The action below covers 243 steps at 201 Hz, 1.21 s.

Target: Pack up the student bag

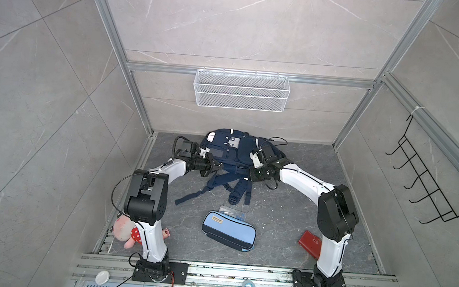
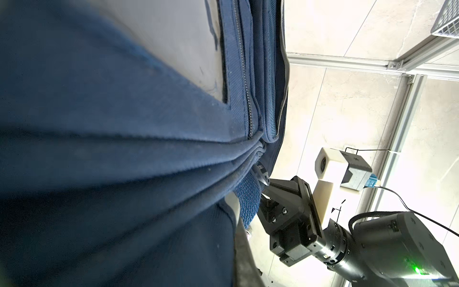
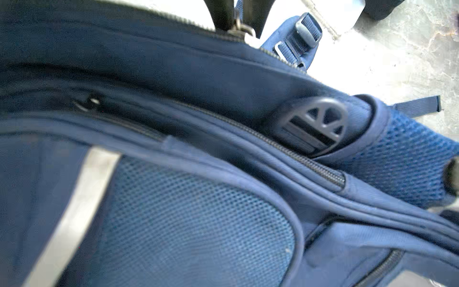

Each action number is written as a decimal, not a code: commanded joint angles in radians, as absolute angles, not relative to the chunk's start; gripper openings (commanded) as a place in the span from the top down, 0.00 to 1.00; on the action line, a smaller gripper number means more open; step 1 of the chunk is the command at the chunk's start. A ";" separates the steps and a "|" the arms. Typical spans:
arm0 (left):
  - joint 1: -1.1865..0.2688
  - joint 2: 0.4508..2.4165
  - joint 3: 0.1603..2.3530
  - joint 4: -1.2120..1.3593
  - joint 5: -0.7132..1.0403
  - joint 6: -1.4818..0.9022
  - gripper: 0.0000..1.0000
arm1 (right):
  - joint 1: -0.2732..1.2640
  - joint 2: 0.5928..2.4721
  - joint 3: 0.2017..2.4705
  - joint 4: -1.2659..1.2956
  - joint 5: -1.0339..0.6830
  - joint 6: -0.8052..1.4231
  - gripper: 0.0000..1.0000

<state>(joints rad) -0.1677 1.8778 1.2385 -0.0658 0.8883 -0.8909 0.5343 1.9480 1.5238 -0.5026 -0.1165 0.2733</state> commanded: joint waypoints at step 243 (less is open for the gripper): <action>-0.109 2.113 1.724 -0.278 0.516 -0.692 1.00 | 0.379 1.712 1.289 -0.578 0.017 0.431 1.00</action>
